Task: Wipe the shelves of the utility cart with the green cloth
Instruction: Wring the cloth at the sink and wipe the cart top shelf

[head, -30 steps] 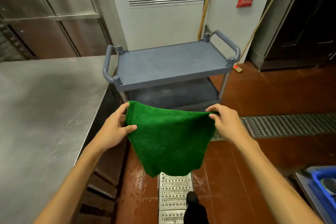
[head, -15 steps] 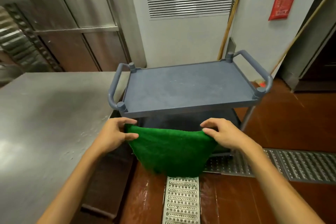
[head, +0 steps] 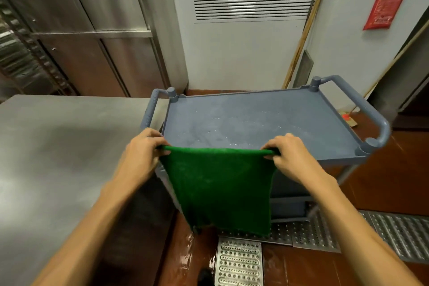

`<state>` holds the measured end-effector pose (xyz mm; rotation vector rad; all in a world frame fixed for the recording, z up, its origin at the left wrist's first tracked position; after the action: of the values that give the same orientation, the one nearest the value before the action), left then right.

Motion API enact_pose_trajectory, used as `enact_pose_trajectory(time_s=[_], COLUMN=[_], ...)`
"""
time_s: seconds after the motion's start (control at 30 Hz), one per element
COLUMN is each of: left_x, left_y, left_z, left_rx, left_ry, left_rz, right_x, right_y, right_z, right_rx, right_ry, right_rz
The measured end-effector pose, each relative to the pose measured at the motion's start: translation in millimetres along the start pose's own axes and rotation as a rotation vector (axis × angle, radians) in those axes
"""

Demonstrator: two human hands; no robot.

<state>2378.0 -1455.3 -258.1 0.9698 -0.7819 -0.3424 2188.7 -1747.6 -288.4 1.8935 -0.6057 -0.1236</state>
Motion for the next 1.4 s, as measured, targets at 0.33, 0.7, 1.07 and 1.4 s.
enact_pose_trajectory(time_s=[0.33, 0.7, 1.07, 1.4], left_x=[136.2, 252.0, 385.6, 390.8], left_y=[9.1, -5.1, -28.0, -126.4], left_z=[-63.6, -103.5, -127.0, -171.2], left_rx=[-0.151, -0.152, -0.009, -0.006], left_ry=[-0.08, -0.026, 0.003, 0.104], left_rz=[0.025, 0.043, 0.22, 0.098], right_x=[122.9, 243.0, 422.6, 451.2], right_y=[35.6, 24.9, 17.8, -70.7], right_z=[-53.1, -60.5, -41.1, 0.2], right_rx=[0.048, 0.079, 0.193, 0.264], right_ry=[-0.084, -0.06, -0.046, -0.01], right_rz=[0.128, 0.245, 0.374, 0.364])
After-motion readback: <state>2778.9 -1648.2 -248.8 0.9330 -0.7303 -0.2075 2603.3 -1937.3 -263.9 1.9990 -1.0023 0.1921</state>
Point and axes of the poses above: each hand's wrist, its own x-axis towards the middle knuckle, its own y-axis out of the back of the hand, z = x × y, the point moved 2 cm from there along x, towards the middle knuckle, and after that the axes turned 7 degrees about z, right-handed, at the moved point
